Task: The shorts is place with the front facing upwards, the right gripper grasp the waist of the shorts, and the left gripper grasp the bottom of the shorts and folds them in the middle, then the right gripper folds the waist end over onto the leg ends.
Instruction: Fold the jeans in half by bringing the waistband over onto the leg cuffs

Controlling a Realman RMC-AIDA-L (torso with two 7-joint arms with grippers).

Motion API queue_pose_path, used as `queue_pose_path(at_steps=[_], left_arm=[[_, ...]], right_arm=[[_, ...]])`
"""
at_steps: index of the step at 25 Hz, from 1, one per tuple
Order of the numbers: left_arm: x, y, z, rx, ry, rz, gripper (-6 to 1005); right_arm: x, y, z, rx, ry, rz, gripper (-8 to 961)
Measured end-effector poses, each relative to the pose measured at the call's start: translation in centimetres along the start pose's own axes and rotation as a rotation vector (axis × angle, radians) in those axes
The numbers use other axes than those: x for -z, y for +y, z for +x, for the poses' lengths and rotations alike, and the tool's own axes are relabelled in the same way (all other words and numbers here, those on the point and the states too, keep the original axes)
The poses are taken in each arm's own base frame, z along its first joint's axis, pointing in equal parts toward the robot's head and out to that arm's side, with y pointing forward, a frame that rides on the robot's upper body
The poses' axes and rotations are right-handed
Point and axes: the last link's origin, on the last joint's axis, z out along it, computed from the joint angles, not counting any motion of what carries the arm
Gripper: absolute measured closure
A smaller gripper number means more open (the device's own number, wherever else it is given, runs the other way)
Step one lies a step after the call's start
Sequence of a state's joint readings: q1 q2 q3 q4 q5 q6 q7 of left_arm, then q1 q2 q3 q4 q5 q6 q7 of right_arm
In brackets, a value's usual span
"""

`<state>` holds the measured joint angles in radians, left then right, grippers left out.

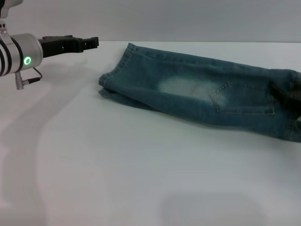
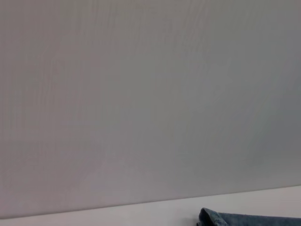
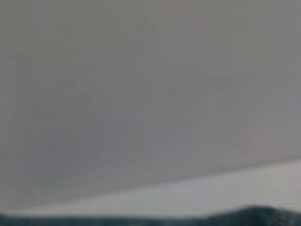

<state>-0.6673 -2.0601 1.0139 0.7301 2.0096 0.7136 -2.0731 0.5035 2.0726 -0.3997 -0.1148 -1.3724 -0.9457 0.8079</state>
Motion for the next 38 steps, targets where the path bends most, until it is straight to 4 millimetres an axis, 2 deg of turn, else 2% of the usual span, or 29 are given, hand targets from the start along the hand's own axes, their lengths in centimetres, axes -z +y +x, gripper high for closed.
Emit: queue_pose_path(at_steps=[5,9,11,13,14,15,20,24,29,38], left_arm=[[0.4,0.3,-0.2,-0.023,0.025,-0.043,151],[1.1,0.4,-0.4,-0.021,0.093,-0.088,151],[1.4,0.5,-0.4,-0.026,0.127,-0.11,151],[1.8,0.5,-0.4,-0.029,0.162,-0.13,151],[2.1,0.6,-0.5,-0.045,0.194,-0.147,151],[2.3,0.7,-0.5,-0.059,0.21,-0.157,151],[2.9,1.3,-1.2,-0.102,0.291,-0.216,151],[3.4,1.7,-1.8,-0.12,0.387,-0.257,151],[3.6,2.1,-2.0,-0.149,0.415,-0.275,151],[3.5,2.4,-2.6,-0.149,0.414,-0.288,152]], right_arm=[[1.8,0.5,-2.5,-0.084,-0.123,-0.172,286],[3.7,0.2,-6.0,-0.102,-0.142,-0.337,291],[4.8,-0.2,-8.3,-0.091,-0.125,-0.413,294],[5.7,-0.8,-10.4,-0.087,-0.058,-0.471,296],[6.5,-1.4,-12.2,-0.086,0.041,-0.51,297],[6.5,-1.4,-12.2,-0.086,0.041,-0.51,299],[7.3,-3.4,-15.5,-0.037,0.386,-0.454,305],[7.3,-4.2,-16.7,0.047,0.641,-0.319,309],[6.4,-4.4,-17.4,0.123,0.828,-0.203,316],[4.5,-4.6,-14.9,0.26,0.954,-0.043,327]])
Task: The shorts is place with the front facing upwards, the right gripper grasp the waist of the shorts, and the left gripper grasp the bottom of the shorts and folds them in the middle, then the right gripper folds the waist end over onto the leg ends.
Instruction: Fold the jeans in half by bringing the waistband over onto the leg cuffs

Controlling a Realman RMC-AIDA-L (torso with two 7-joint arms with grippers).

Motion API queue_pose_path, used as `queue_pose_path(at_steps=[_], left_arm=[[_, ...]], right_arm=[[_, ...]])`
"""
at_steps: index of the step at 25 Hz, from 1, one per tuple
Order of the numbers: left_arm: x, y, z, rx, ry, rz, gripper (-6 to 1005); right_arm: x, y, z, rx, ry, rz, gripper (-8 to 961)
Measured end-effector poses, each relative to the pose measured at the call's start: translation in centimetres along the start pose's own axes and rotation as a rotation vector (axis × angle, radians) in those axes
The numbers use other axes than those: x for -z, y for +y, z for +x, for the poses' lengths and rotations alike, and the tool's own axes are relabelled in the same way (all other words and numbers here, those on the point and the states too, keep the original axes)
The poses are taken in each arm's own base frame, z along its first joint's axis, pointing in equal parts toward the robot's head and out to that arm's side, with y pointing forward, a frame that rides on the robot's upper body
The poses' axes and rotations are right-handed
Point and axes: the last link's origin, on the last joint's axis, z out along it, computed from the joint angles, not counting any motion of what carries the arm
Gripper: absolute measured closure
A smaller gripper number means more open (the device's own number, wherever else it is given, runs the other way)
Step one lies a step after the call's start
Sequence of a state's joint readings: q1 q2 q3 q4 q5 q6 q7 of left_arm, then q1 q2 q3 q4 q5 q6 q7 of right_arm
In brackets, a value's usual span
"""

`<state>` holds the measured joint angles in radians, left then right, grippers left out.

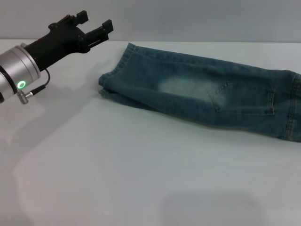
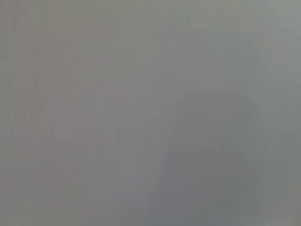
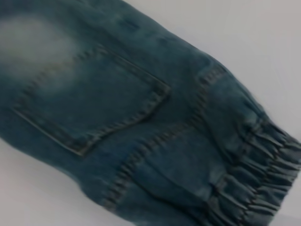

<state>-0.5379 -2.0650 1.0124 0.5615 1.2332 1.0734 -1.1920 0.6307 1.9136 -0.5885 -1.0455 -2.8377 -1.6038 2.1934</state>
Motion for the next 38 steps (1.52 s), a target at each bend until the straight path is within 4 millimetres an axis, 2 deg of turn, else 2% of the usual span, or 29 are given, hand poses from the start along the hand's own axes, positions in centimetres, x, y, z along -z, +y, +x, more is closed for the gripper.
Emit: queue_pose_path(at_steps=[16,33,38], left_arm=[[-0.1,0.4,-0.2,0.002,0.002,-0.021,152],[-0.1,0.5,-0.7,0.018,-0.009,-0.021,152],[0.0,0.4,-0.9,0.016,-0.01,-0.017,152]], right_arm=[[-4.0,1.1,0.2,0.016,0.012,0.005,346],[-2.5,2.1,-2.1,0.063,-0.042,-0.015,367],[-3.1,2.7,-2.4,0.079,-0.039,-0.027,373]])
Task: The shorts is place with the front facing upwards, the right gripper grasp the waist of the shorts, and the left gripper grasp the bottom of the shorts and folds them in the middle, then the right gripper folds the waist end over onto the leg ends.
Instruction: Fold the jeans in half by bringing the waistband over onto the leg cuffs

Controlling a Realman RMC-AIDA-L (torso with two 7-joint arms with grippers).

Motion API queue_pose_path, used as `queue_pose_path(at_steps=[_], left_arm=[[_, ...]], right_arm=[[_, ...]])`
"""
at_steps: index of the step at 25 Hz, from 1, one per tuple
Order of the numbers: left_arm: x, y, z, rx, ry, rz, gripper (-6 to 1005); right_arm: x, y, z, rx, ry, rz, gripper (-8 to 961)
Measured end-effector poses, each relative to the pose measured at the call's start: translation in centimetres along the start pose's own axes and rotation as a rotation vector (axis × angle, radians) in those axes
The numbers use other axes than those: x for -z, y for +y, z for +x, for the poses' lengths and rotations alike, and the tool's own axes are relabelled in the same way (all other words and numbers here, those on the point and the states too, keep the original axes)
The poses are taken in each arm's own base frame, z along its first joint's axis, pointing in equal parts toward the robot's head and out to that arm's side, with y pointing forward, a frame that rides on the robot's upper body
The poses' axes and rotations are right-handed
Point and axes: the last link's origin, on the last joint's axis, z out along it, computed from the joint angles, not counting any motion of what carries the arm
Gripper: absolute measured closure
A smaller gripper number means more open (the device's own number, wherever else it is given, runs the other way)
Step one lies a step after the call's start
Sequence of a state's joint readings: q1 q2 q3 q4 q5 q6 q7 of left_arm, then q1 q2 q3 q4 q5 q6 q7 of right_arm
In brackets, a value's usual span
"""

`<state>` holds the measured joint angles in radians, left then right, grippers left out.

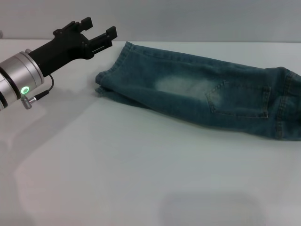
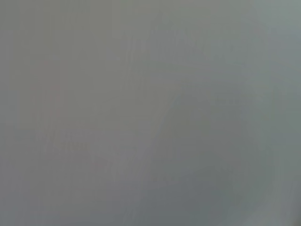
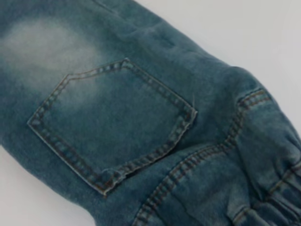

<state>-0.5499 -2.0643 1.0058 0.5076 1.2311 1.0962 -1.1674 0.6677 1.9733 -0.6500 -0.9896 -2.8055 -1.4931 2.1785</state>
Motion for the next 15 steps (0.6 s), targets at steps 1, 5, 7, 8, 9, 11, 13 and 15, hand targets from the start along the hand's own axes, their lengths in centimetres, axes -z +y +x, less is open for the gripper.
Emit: queue_pose_path(at_steps=[1,5,7,8,9,11,13,15], left_arm=[[0.06,-0.01,-0.06,0.003,0.001,0.002,152],[0.18,-0.07,-0.1,0.007,0.004,0.006,152],[0.2,-0.08,-0.1,0.007,0.005,0.007,152],[0.2,-0.08,-0.1,0.006,0.005,0.007,152],[0.21,-0.08,-0.11,0.004,0.005,0.008,152],[0.22,-0.09,-0.15,0.0,0.005,0.01,152],[0.21,-0.05,-0.21,-0.003,0.003,0.01,152],[0.19,-0.02,-0.25,-0.004,0.001,0.009,152]], right_arm=[[-0.21,0.13,-0.03,0.005,0.003,-0.001,374],[-0.66,0.37,-0.01,0.015,0.005,0.004,379],[-0.73,0.35,0.02,0.017,0.002,0.012,381],[-0.74,0.34,0.01,0.017,0.0,0.014,383],[-0.74,0.33,0.03,0.019,-0.001,0.016,384],[-0.75,0.33,0.04,0.025,-0.001,0.016,386],[-0.78,0.39,0.1,0.03,0.003,0.012,389],[-0.78,0.46,0.18,0.032,0.008,0.007,436]])
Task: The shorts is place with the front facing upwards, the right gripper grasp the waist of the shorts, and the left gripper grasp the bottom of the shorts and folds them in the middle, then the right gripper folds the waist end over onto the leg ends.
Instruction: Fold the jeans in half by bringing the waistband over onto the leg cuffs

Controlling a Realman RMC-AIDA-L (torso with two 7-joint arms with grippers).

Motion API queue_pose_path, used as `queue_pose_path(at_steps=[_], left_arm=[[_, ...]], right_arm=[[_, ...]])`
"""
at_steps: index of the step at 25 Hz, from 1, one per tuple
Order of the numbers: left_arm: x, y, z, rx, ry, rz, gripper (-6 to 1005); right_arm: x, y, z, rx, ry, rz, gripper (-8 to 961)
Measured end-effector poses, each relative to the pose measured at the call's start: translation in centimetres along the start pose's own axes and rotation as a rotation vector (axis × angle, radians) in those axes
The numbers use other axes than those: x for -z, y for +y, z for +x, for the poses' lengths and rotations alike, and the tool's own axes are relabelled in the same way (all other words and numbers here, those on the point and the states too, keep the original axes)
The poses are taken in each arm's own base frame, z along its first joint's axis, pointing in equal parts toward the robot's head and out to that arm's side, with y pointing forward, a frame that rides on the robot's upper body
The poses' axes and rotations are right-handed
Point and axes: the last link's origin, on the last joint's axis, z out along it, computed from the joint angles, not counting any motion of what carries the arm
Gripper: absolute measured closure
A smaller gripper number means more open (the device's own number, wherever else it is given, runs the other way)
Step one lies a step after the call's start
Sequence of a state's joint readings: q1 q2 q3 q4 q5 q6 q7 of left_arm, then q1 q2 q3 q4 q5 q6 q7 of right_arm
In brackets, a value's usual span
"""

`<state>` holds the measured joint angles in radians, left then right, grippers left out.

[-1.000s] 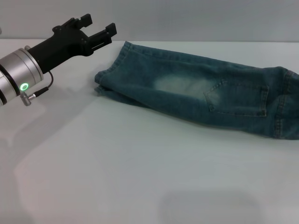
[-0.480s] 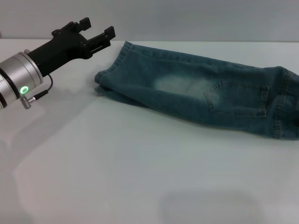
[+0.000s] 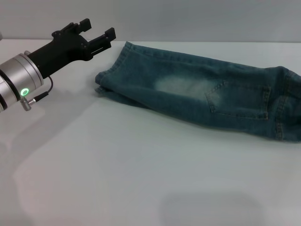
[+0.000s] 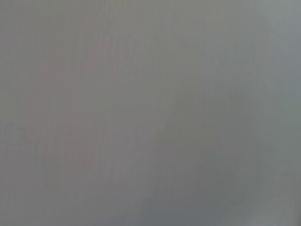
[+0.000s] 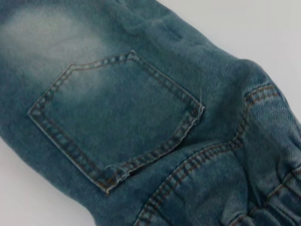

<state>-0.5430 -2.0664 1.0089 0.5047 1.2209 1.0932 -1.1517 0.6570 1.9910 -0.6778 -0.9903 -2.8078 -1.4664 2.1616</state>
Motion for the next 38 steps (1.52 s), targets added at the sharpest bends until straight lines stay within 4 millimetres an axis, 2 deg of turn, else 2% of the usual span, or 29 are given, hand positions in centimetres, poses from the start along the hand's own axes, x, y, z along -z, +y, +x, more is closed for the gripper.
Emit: queue_pose_path(at_steps=[8,9,15,21,24,29,38], left_arm=[[-0.5,0.4,-0.4,-0.011,0.007,-0.002,151],[-1.4,1.2,-0.7,-0.024,0.016,-0.024,151],[-3.8,3.1,-1.8,-0.071,-0.021,-0.073,151],[-5.0,4.0,-2.3,-0.11,-0.047,-0.097,152],[-5.3,4.5,-2.7,-0.131,-0.075,-0.12,152],[-5.5,5.1,-3.5,-0.157,-0.129,-0.154,151],[-4.6,5.5,-5.5,-0.139,-0.203,-0.166,154]], right_arm=[[0.9,1.0,0.1,0.028,0.039,-0.053,776],[1.2,1.2,0.1,0.036,0.042,-0.067,815],[3.4,2.9,-0.2,0.082,0.02,-0.174,868],[6.4,4.0,-0.7,0.141,0.021,-0.194,869],[7.9,5.2,-1.3,0.188,-0.004,-0.237,870],[9.2,6.5,-2.0,0.237,-0.035,-0.298,871],[10.9,8.8,-3.4,0.325,-0.106,-0.417,873]])
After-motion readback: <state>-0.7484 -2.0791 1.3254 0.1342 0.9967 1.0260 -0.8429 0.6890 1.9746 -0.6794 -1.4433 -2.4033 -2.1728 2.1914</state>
